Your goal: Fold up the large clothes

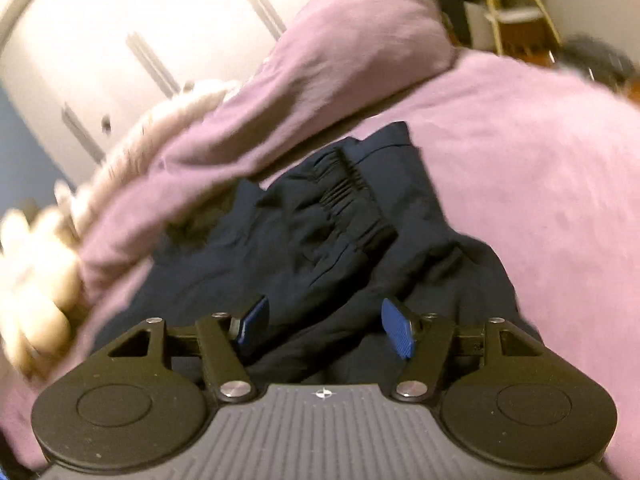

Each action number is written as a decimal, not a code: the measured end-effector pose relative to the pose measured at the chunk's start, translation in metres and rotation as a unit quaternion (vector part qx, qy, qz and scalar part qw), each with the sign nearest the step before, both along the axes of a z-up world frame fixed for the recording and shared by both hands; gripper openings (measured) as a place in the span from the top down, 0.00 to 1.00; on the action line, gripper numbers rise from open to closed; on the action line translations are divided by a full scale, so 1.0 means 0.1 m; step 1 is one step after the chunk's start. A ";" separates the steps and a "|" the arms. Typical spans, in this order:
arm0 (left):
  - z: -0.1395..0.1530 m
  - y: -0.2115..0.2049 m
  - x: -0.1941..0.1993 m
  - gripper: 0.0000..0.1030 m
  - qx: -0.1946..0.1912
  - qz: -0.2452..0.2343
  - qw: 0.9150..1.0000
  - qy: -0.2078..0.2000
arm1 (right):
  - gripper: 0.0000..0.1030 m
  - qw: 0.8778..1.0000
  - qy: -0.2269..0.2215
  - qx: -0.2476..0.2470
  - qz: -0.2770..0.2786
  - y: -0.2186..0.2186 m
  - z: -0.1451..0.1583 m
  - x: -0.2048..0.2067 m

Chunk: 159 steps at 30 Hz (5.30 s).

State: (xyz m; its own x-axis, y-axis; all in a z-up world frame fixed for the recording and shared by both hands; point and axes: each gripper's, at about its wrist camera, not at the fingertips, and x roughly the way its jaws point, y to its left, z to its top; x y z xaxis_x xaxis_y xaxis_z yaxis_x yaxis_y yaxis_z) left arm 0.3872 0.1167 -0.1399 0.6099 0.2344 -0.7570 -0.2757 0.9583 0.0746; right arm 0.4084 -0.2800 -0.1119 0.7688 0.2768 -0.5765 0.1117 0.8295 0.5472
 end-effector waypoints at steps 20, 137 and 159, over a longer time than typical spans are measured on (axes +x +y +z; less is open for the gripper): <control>0.02 0.19 0.12 0.02 0.008 0.055 0.998 0.033 | 0.69 0.996 0.076 0.047 -0.025 -0.03 -0.32 0.50; 0.54 1.37 0.63 0.77 -0.424 0.084 0.899 -0.075 | 0.80 0.998 0.004 -0.068 0.009 -0.14 0.39 1.04; 0.62 1.51 0.44 0.13 -0.365 0.075 0.922 -0.099 | 0.30 0.998 -0.025 -0.048 0.015 -0.50 0.28 0.89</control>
State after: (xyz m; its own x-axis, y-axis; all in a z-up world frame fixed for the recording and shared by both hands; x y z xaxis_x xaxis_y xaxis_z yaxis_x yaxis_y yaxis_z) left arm 0.4313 0.2678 -0.0777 0.7558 -0.2017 -0.6230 -0.3475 0.6829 -0.6426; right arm 0.4975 -0.3301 -0.0840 0.7893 0.2450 -0.5630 0.0614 0.8808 0.4694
